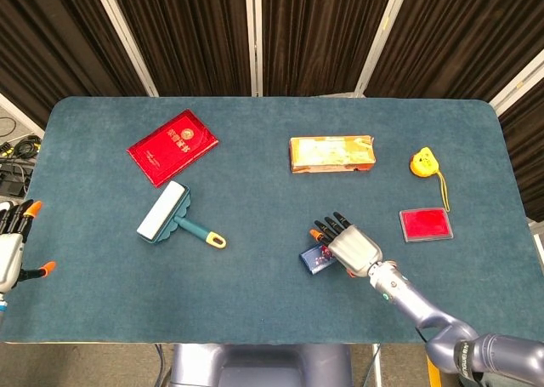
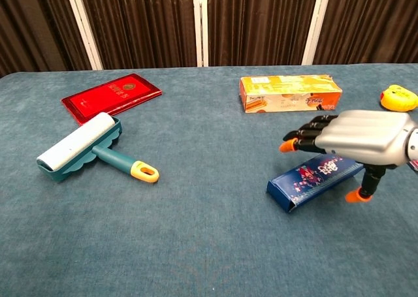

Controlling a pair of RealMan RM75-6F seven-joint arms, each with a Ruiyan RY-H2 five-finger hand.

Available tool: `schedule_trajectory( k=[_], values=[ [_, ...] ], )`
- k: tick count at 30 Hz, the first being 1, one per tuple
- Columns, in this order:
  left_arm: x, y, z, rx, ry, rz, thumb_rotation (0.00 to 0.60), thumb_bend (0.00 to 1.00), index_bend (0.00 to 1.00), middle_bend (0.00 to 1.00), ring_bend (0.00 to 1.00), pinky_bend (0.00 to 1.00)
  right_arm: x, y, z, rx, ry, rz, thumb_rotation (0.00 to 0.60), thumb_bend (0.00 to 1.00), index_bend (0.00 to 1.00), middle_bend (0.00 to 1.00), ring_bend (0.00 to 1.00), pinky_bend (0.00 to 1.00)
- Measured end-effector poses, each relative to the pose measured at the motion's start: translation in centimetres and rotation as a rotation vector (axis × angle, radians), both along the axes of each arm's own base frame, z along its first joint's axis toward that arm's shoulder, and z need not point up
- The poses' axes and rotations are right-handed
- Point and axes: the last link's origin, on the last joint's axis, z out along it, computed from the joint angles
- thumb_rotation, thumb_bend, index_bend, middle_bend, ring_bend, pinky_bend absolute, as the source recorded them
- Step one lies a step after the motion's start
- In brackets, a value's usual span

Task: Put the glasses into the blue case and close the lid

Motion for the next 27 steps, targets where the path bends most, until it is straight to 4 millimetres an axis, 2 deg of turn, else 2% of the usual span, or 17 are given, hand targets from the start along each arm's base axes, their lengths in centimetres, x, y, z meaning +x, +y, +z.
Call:
schedule_trajectory(
  k=[6,8,11,15,20,27],
  values=[
    [-0.2,0.1,0.0,-0.002,0.001,0.008,0.6,0.0,0.0,0.0,0.0,0.0,-0.5,-0.9,-1.3,0.013,0.012,-0.009,0.6,0.11,0.0,0.0,0.0,0.0],
    [-0.2,0.2,-0.1,-0.003,0.002,0.011,0.6,0.0,0.0,0.0,0.0,0.0,-0.6,-1.2,-1.6,0.021,0.01,-0.016,0.6,0.12,0.01,0.04,0.0,0.0],
    [-0.3,0.3,-0.1,-0.003,0.003,0.014,0.6,0.0,0.0,0.0,0.0,0.0,-0.6,-1.4,-1.9,0.028,0.0,-0.021,0.6,0.12,0.1,0.16,0.02,0.0],
    [-0.4,0.3,-0.1,-0.005,0.003,0.016,0.6,0.0,0.0,0.0,0.0,0.0,-0.5,-1.6,-2.0,0.03,-0.016,-0.02,0.6,0.13,0.19,0.24,0.09,0.0],
    [-0.3,0.3,-0.1,-0.005,0.003,0.016,0.6,0.0,0.0,0.0,0.0,0.0,-0.4,-1.7,-2.2,0.028,-0.034,-0.007,0.6,0.19,0.4,0.37,0.16,0.0],
    [-0.3,0.3,-0.1,-0.005,0.001,0.015,0.6,0.0,0.0,0.0,0.0,0.0,-0.4,-1.6,-2.2,0.027,-0.047,0.004,0.6,0.24,0.45,0.39,0.18,0.0]
  ],
)
